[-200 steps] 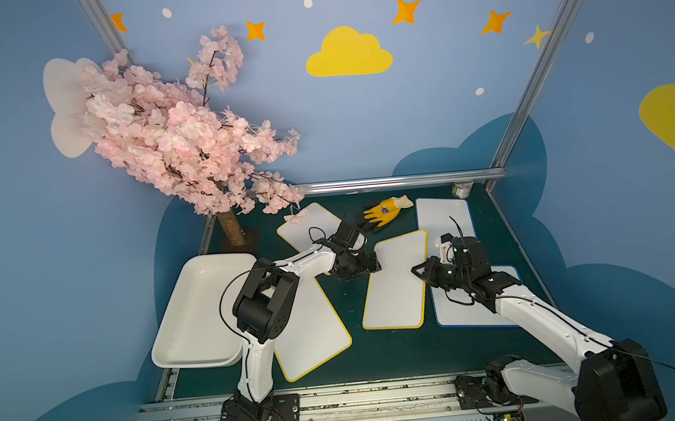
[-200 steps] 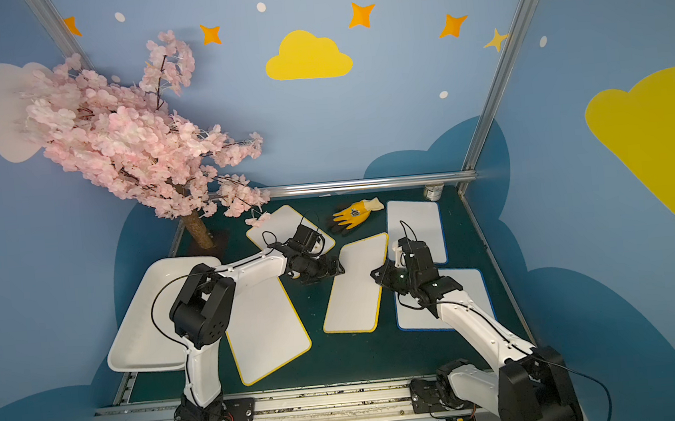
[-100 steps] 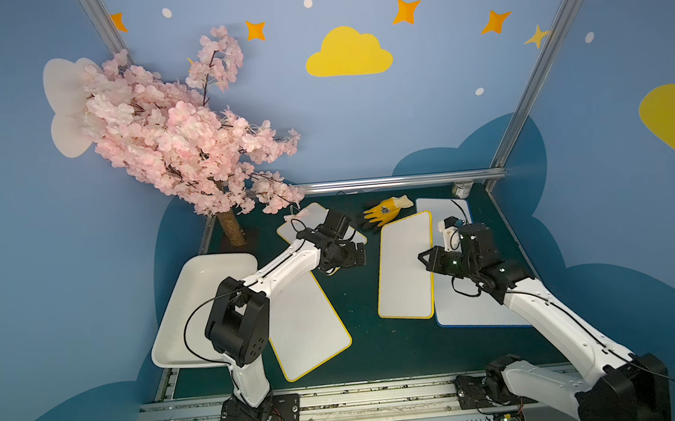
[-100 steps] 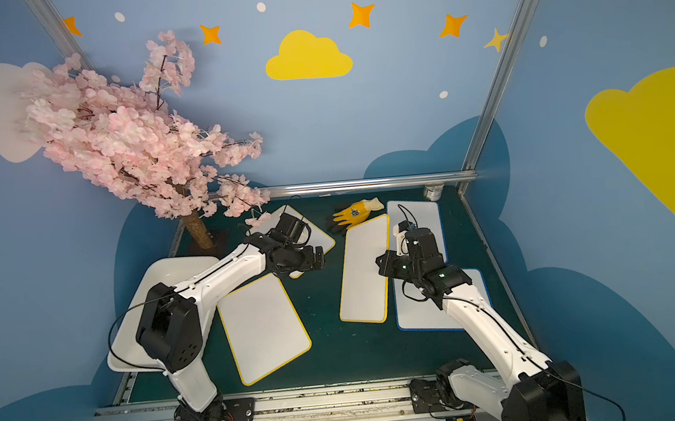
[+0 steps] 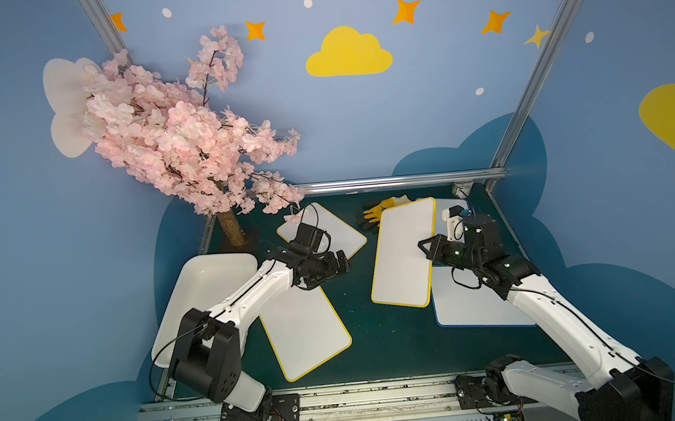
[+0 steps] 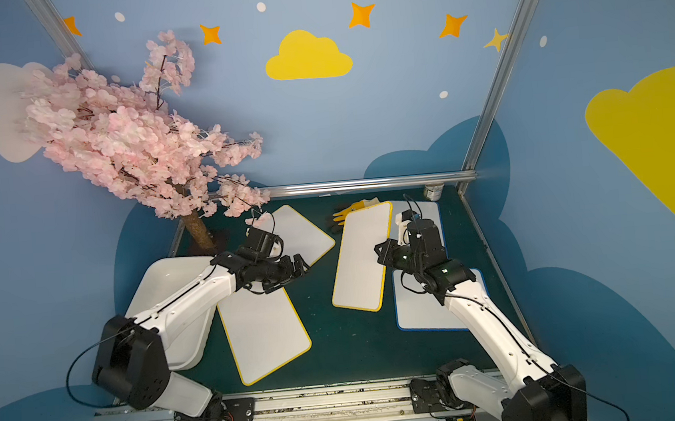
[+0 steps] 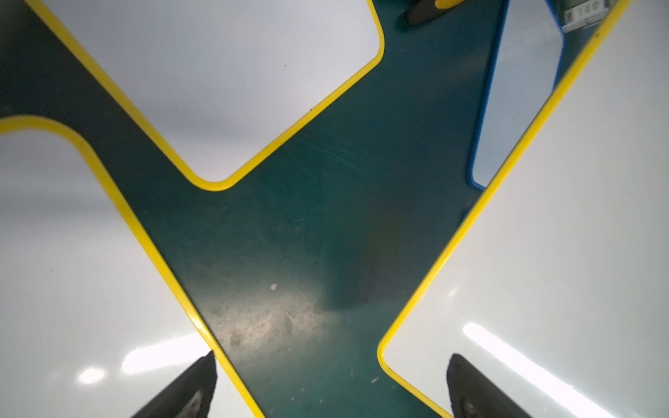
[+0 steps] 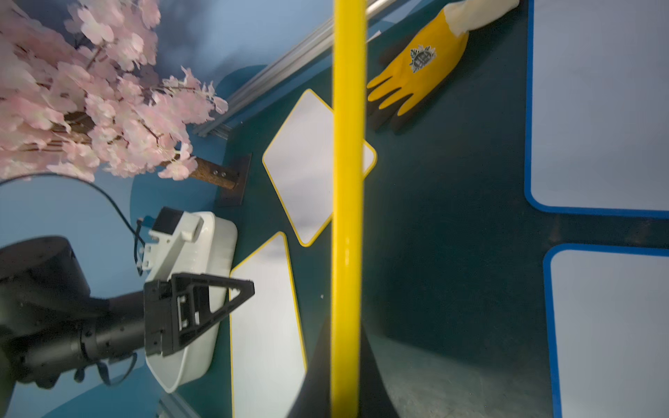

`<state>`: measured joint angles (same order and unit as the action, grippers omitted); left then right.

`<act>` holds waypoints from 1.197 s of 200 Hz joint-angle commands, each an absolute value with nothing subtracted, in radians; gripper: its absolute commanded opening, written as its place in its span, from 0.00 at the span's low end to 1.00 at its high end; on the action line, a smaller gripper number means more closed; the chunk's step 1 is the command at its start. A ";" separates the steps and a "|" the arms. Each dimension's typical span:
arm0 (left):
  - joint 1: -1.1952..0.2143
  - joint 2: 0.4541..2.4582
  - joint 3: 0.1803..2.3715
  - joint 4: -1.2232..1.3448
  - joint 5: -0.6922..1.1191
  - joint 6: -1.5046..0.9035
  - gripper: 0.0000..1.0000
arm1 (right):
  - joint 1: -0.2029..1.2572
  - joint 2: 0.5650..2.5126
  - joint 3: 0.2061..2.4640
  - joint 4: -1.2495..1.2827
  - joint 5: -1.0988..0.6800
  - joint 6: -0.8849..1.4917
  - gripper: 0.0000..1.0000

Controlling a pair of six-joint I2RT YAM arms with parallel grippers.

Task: Put the whiteboard into the storage box
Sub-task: Pick up the whiteboard at the center of the board.

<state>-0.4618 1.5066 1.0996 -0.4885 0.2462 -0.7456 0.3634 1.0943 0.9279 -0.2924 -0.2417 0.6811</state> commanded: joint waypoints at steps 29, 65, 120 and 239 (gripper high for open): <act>-0.403 1.312 0.880 -0.191 0.406 -1.069 1.00 | 0.373 1.124 0.962 -0.030 -0.144 0.916 0.00; -0.395 1.277 0.772 0.042 0.451 -1.281 1.00 | 0.423 1.180 0.959 0.080 -0.025 1.019 0.00; -0.438 1.321 0.659 0.419 0.374 -1.605 0.95 | 0.456 1.242 0.906 0.238 0.088 1.166 0.00; -0.582 1.527 0.635 0.883 0.054 -1.877 0.68 | 0.489 1.347 0.831 0.475 0.179 1.480 0.00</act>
